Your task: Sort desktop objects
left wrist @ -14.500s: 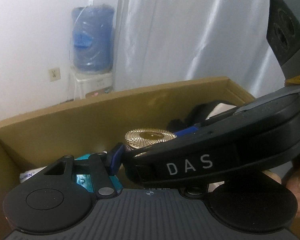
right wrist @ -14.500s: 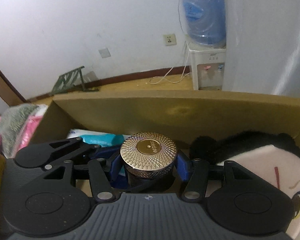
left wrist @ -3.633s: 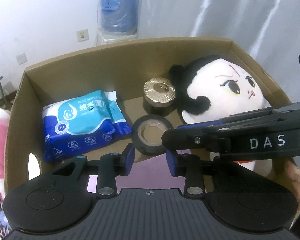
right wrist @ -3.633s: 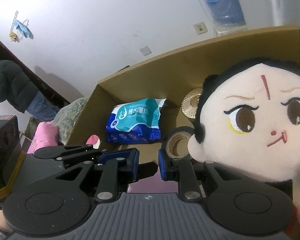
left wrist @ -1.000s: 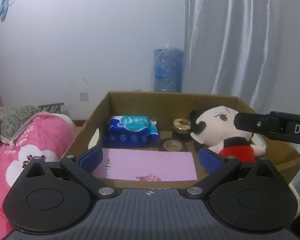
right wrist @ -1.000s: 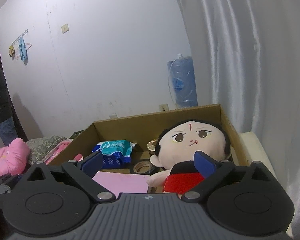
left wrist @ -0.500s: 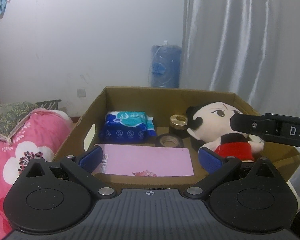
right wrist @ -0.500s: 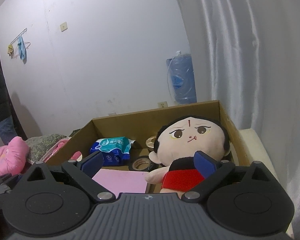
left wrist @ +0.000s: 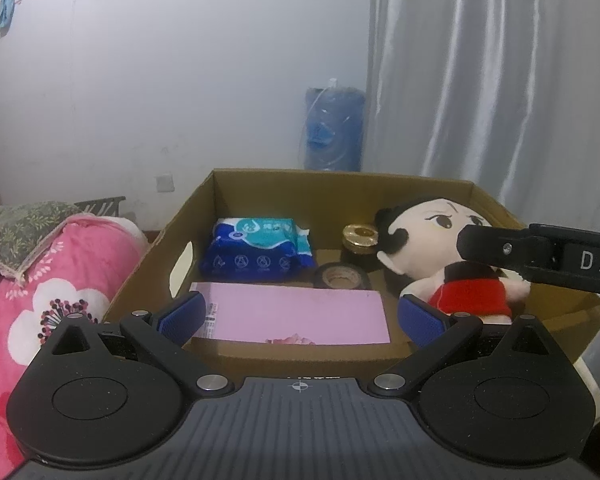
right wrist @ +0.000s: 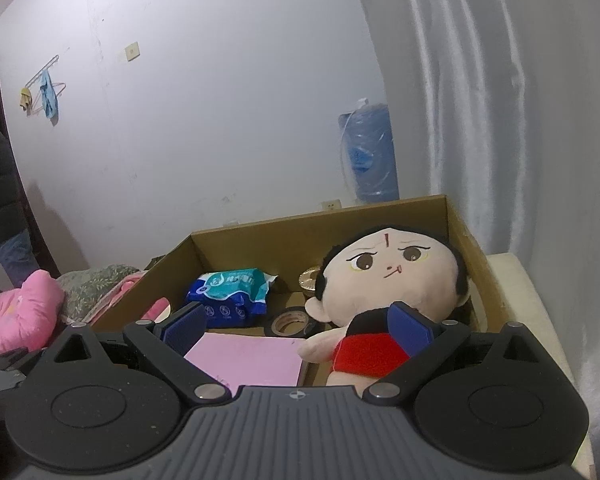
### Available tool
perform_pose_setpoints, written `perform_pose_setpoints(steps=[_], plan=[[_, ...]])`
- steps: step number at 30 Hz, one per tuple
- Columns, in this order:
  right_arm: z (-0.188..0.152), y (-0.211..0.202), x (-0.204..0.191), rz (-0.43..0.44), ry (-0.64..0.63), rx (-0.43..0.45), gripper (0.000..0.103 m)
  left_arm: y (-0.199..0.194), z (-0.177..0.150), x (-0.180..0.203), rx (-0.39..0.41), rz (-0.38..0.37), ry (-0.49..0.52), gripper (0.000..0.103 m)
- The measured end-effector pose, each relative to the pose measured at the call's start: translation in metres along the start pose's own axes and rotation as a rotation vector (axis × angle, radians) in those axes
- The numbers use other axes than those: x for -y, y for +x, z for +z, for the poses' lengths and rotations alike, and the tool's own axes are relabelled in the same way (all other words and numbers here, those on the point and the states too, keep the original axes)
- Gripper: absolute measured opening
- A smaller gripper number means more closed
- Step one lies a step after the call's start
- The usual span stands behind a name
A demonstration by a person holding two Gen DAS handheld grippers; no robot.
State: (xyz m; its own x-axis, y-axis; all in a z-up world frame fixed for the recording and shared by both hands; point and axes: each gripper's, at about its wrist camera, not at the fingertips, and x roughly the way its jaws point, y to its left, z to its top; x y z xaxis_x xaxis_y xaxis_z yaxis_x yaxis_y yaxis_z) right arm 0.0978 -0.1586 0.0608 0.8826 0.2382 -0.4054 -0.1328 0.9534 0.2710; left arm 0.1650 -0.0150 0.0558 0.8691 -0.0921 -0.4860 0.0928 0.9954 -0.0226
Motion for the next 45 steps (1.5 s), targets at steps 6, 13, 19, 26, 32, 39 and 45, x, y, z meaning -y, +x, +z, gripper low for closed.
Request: perform_pose_setpoints(steps=[6, 13, 19, 26, 32, 39, 45], plan=[[-0.0013, 0.0011, -0.0005, -0.002, -0.001, -0.007, 0.100, 0.0003, -0.0012, -0.0023, -0.004, -0.003, -0.010, 0.103], [-0.0026, 0.0017, -0.0010, 0.001, -0.001, -0.010, 0.101, 0.0006, -0.0018, -0.0021, -0.004, -0.002, -0.010, 0.103], [-0.0039, 0.0015, -0.0021, 0.002, -0.004, -0.013, 0.101, 0.0008, -0.0018, -0.0020, -0.005, -0.002, -0.011, 0.103], [-0.0057, 0.0033, -0.0043, 0.003, -0.012, -0.024, 0.101, 0.0004, -0.0029, -0.0015, -0.002, 0.001, -0.006, 0.103], [-0.0062, 0.0033, -0.0049, 0.002, -0.013, -0.026, 0.101, 0.0008, -0.0030, -0.0015, -0.001, 0.000, -0.003, 0.103], [-0.0067, 0.0027, -0.0049, -0.001, -0.011, -0.028, 0.101, 0.0008, -0.0032, -0.0017, 0.000, -0.002, -0.005, 0.103], [-0.0071, 0.0020, -0.0055, 0.000, -0.014, -0.029, 0.102, 0.0011, -0.0032, -0.0015, 0.000, -0.001, -0.004, 0.103]])
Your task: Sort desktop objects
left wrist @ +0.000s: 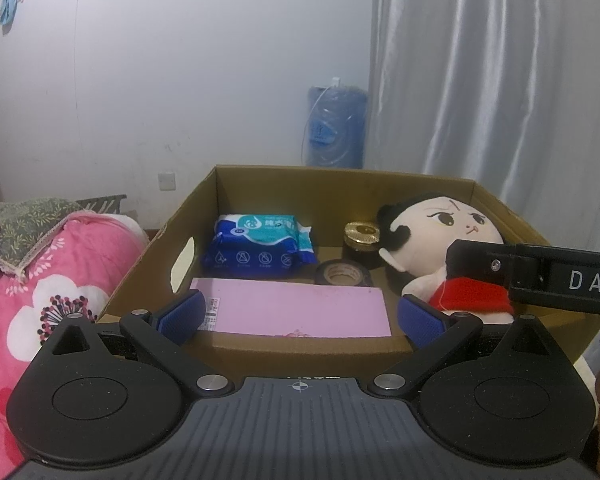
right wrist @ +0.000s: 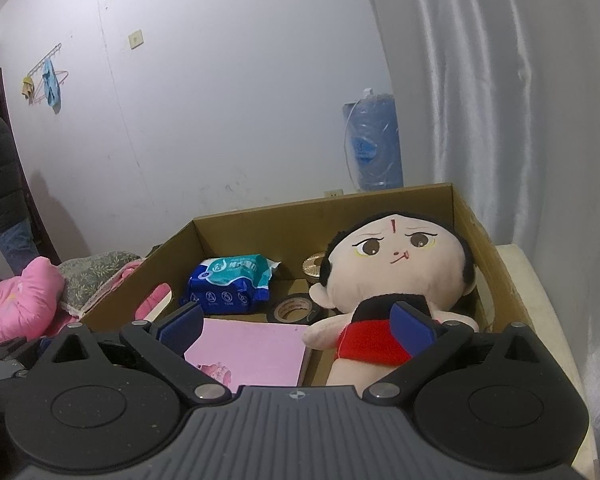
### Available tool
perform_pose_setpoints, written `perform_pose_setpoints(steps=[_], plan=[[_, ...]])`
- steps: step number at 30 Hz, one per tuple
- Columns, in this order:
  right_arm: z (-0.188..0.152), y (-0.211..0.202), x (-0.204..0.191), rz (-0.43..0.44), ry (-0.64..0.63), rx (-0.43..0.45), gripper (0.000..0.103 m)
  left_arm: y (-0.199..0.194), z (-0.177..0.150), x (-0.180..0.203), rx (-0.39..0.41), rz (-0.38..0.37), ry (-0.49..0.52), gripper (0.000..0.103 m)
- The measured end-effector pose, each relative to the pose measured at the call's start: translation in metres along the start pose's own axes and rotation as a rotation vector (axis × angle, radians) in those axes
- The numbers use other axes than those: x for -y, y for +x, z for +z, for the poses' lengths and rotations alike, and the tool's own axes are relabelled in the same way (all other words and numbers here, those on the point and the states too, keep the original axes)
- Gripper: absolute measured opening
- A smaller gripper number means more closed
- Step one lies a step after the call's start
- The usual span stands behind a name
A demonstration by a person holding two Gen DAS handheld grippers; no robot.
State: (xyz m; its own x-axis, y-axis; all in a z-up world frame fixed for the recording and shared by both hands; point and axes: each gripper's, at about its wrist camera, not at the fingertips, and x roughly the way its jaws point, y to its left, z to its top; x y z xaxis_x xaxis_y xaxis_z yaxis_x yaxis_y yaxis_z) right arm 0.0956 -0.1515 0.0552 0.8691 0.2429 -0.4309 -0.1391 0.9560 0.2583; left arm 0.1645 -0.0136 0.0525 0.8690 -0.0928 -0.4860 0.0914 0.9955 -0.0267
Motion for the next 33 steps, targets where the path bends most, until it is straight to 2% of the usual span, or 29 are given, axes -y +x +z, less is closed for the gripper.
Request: perform_pose_setpoints(steps=[33], plan=[[-0.0012, 0.0015, -0.0023, 0.005, -0.008, -0.015, 0.103, 0.0011, -0.0005, 0.0002, 0.003, 0.007, 0.000, 0.103]])
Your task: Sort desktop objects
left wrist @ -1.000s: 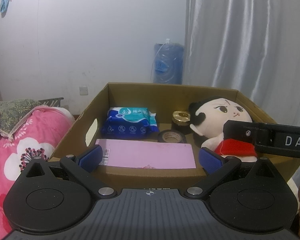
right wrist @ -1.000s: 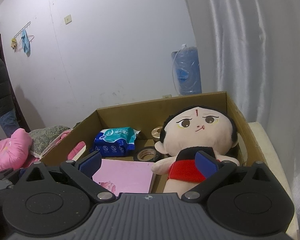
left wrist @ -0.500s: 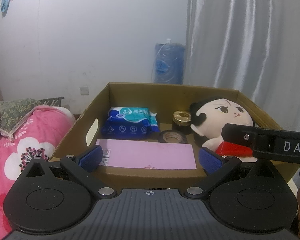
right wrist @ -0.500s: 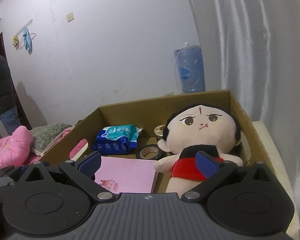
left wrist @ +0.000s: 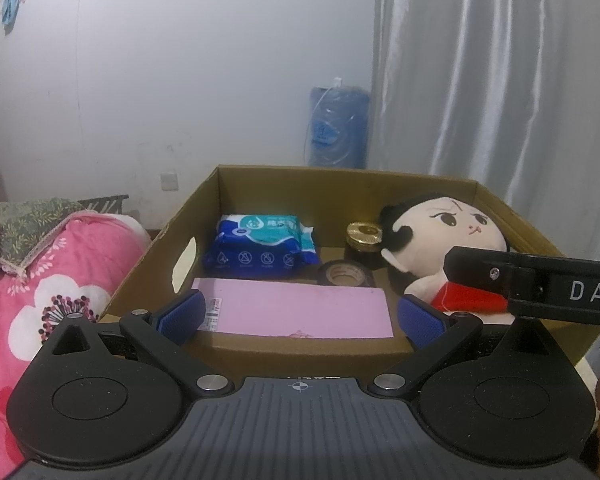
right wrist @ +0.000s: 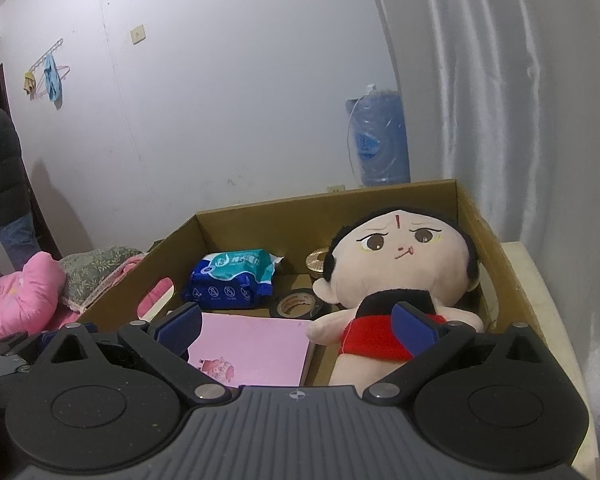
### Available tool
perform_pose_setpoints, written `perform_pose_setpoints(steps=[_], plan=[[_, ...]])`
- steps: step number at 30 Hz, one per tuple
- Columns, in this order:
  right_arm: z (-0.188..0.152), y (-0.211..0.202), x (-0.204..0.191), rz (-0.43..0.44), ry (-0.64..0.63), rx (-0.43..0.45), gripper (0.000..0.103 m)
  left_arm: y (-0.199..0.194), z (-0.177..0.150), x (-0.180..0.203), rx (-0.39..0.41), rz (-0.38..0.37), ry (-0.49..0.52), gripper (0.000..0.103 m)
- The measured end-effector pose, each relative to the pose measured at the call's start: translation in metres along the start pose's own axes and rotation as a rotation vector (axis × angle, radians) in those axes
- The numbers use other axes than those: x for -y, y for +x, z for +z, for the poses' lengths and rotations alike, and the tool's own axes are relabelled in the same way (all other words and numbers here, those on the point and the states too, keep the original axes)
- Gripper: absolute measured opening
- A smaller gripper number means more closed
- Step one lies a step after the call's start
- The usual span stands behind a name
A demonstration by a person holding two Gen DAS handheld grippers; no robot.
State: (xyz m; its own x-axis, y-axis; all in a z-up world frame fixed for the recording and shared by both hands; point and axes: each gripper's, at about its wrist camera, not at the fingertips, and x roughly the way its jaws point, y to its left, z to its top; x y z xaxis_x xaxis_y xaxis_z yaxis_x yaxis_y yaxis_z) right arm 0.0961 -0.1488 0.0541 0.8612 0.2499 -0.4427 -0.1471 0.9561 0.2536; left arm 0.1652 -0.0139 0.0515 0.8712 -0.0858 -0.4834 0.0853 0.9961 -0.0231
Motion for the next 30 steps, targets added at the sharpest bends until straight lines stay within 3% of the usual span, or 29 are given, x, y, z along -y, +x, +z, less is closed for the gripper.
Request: perform_pose_setpoints(steps=[30], plan=[[-0.0042, 0.0002, -0.0031, 0.018, -0.017, -0.013, 0.103, -0.0015, -0.0025, 0.0030, 0.012, 0.015, 0.014, 0.103]])
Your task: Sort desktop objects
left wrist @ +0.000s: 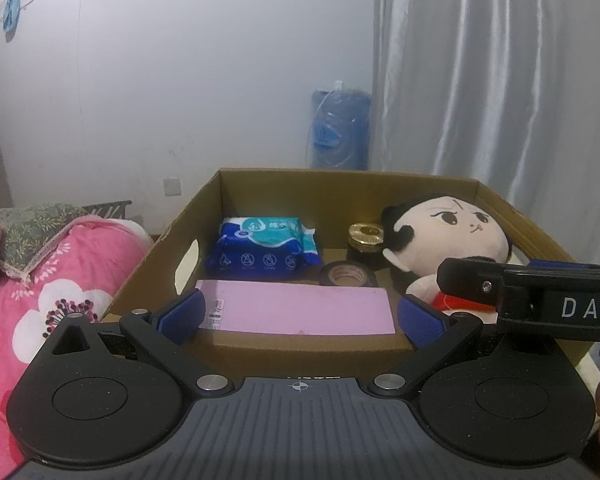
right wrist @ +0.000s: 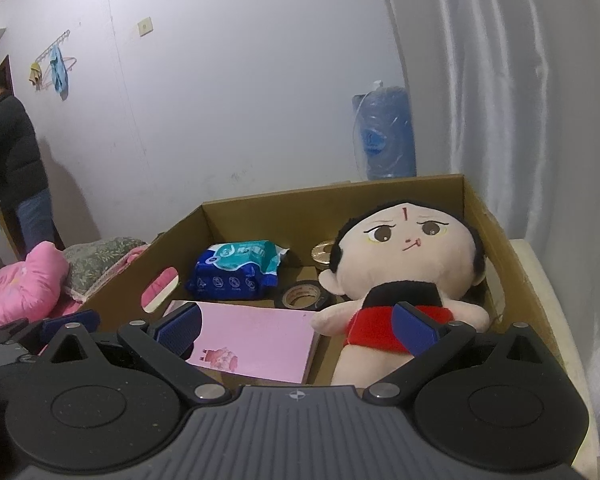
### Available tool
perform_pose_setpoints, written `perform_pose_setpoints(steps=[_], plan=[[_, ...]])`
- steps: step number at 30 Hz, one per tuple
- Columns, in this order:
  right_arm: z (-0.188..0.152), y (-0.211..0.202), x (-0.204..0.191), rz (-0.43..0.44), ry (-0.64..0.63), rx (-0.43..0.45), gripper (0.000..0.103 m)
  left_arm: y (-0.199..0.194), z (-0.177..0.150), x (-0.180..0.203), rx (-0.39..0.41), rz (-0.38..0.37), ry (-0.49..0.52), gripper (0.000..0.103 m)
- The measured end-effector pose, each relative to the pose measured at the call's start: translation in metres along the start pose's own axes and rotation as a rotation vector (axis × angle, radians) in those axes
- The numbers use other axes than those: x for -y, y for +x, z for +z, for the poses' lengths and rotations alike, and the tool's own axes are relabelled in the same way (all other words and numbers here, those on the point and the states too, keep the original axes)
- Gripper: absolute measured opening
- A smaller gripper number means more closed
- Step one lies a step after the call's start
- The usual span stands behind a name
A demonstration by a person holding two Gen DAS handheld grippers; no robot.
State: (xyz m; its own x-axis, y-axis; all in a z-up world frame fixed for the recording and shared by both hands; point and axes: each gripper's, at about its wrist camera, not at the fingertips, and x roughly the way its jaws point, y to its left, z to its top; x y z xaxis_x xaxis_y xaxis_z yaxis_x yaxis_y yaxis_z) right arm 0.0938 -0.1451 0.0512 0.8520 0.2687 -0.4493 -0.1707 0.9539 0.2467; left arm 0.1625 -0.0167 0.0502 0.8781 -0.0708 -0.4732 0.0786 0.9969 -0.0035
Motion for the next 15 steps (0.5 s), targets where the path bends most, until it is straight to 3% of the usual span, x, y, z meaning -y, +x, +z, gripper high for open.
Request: perform_pose_setpoints(steps=[15], plan=[[0.0001, -0.0027, -0.0031, 0.016, -0.009, 0.005, 0.103, -0.0011, 0.0001, 0.0004, 0.002, 0.001, 0.000, 0.103]])
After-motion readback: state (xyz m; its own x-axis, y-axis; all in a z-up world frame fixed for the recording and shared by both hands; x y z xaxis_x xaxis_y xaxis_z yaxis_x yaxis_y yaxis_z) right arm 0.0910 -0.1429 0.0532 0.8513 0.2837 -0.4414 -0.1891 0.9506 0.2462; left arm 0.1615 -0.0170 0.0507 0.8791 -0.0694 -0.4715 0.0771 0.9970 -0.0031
